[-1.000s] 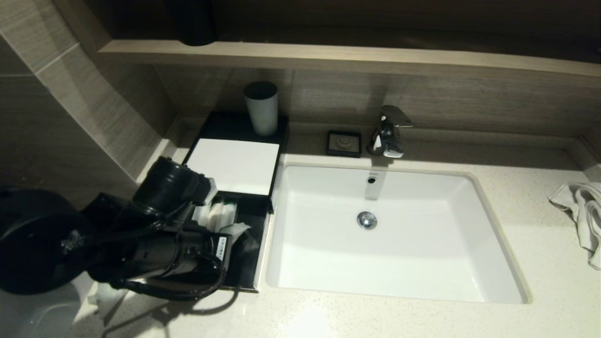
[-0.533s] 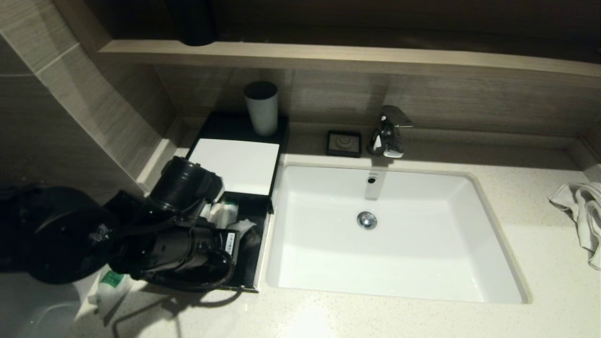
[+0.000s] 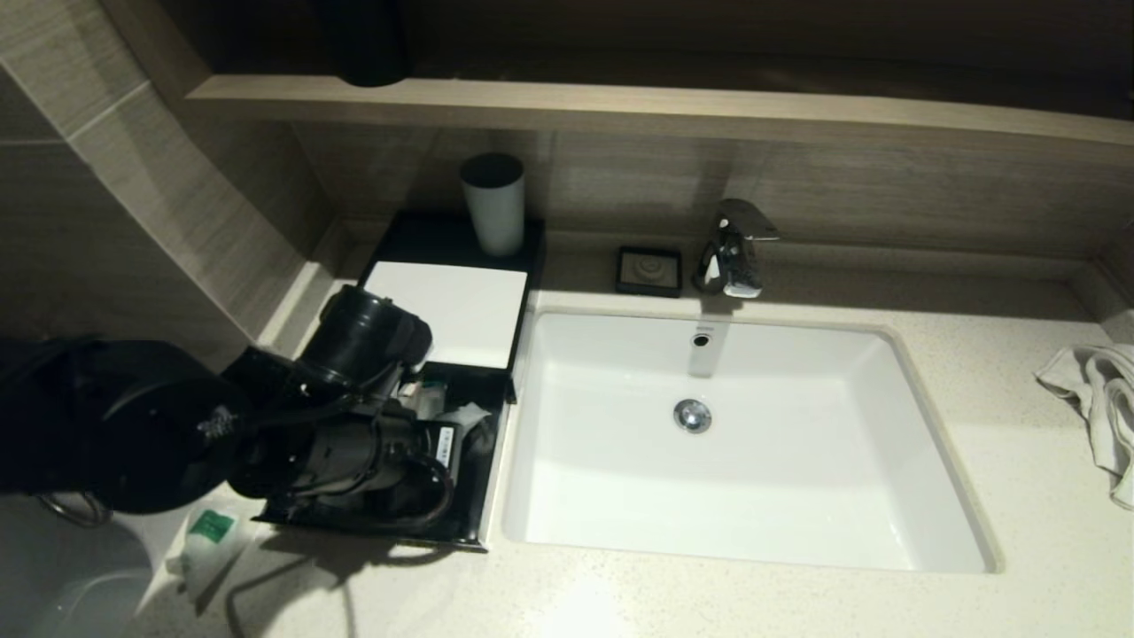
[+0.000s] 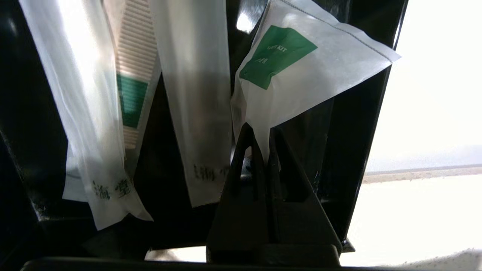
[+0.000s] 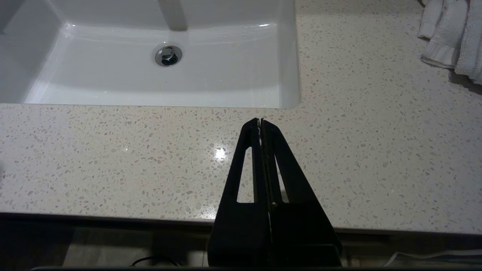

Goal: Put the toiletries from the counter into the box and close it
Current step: Place the bathroom toiletry into the drawer

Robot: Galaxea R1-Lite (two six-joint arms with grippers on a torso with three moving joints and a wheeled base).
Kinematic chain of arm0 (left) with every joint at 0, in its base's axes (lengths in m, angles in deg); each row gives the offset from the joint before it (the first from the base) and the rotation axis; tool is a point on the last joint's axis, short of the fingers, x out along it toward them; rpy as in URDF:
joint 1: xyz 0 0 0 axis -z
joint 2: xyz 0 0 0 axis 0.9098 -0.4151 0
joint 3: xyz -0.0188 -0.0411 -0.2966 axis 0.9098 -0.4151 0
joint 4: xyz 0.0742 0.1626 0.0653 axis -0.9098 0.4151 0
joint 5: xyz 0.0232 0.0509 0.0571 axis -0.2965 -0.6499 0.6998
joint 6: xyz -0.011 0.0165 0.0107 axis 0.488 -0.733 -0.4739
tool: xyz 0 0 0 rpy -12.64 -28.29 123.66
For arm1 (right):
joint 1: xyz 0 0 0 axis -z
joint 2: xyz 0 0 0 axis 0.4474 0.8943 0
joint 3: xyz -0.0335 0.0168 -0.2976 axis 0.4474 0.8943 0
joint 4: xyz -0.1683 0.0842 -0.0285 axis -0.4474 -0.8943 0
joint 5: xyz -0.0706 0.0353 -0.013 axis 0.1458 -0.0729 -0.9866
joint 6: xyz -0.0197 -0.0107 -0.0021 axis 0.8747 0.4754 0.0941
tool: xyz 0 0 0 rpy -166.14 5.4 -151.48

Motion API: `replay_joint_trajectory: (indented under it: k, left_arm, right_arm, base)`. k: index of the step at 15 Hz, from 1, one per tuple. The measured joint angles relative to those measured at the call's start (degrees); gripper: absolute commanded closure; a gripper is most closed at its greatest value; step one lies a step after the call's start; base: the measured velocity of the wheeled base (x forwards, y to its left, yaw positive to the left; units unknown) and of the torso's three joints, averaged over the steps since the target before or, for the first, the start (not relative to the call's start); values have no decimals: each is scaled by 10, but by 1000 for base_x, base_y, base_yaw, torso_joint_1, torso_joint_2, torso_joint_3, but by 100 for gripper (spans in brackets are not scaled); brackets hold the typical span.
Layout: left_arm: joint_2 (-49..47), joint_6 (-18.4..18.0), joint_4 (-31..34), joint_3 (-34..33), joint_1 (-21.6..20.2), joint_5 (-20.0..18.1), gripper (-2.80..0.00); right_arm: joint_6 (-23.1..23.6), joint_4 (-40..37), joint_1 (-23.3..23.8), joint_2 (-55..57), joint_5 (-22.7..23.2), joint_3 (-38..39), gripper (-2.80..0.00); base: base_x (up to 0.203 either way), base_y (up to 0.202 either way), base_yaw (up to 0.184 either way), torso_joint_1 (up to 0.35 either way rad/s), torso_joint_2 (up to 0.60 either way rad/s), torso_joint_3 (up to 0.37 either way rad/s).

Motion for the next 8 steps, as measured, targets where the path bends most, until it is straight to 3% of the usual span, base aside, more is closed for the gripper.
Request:
replay_joint_trajectory:
  k: [8]
  left_arm:
    - [-23, -1, -3, 18, -8, 0, 0]
  right_arm:
    - [0, 0, 0, 0, 0, 0, 0]
  base:
    - [0, 0, 0, 0, 0, 0]
